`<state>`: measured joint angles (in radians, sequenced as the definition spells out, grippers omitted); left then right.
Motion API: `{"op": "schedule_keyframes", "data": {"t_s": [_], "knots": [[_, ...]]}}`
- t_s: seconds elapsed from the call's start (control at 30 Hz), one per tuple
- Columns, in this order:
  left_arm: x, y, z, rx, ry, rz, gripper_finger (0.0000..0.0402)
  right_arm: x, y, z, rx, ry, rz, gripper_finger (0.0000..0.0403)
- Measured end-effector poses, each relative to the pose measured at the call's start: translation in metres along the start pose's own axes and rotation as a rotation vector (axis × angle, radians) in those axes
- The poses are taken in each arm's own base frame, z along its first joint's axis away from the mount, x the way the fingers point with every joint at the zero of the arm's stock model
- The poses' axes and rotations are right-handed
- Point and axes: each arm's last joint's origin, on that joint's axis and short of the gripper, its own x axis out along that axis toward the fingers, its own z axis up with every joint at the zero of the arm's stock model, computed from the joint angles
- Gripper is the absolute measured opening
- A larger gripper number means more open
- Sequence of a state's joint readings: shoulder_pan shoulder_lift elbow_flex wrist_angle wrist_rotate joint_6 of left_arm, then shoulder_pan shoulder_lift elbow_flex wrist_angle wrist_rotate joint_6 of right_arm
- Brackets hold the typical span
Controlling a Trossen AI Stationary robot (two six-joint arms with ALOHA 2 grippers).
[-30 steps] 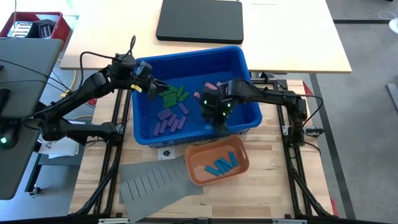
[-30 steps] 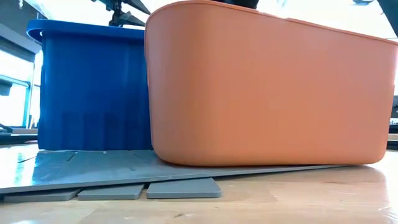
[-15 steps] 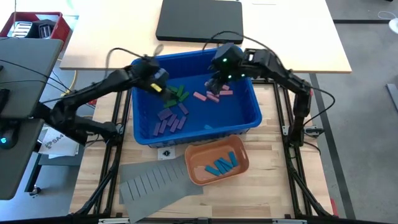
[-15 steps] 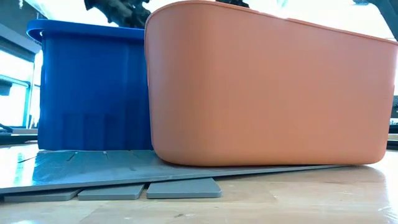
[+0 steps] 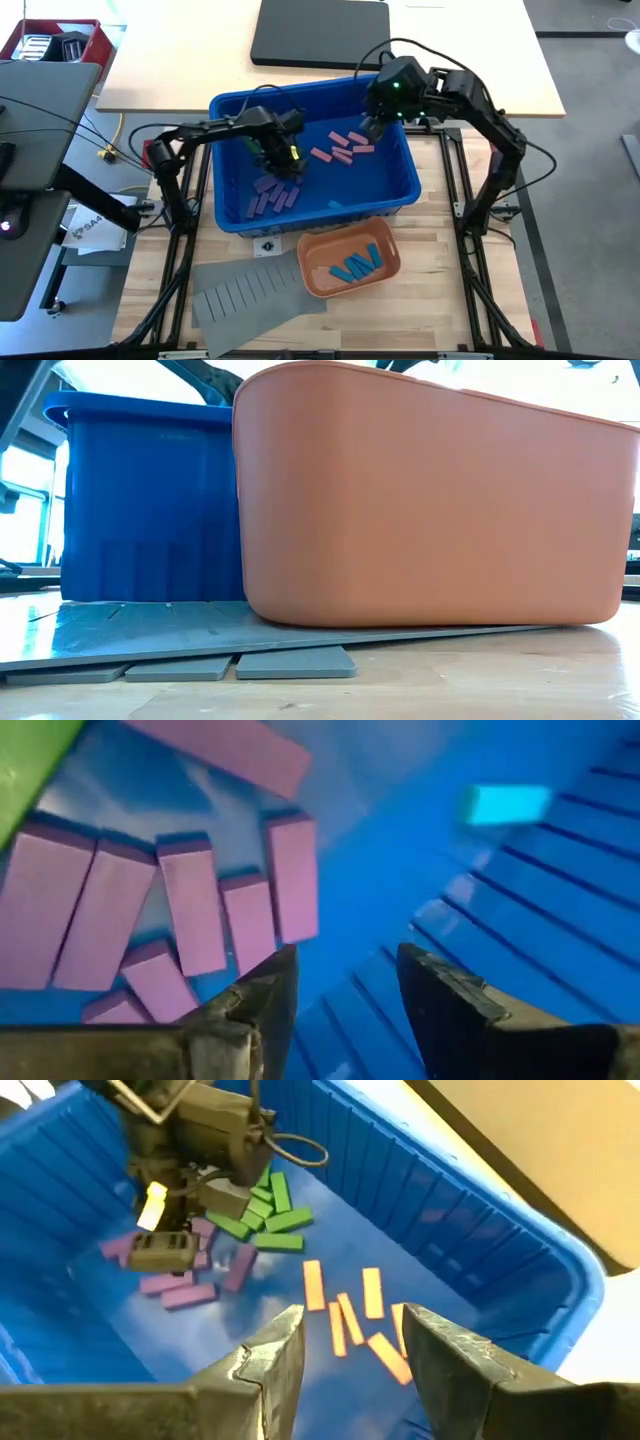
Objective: Sort blocks
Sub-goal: Put the purple block into the orange bin
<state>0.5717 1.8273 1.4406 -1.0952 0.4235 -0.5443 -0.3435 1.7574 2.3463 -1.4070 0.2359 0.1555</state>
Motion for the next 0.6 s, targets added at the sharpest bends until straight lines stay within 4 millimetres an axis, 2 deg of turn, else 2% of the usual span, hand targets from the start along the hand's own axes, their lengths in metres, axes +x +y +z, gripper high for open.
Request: {"op": "schedule_keyframes", "data": {"t_s": [0.1, 0.4, 0.6], "knots": [[0.012, 0.001, 0.011, -0.078, -0.019, 0.007, 0.0181, -0.005, -0.002, -0.004, -0.070, 0.023, -0.003, 0.0162], [0.029, 0.001, 0.034, -0.379, -0.203, 0.052, 0.0249, -0.006, -0.009, -0.014, -0.339, 0.137, -0.012, 0.0162], [0.047, 0.000, 0.037, -0.550, -0.221, 0.092, 0.0262, -0.008, -0.024, -0.015, -0.411, 0.145, -0.024, 0.0162]]}}
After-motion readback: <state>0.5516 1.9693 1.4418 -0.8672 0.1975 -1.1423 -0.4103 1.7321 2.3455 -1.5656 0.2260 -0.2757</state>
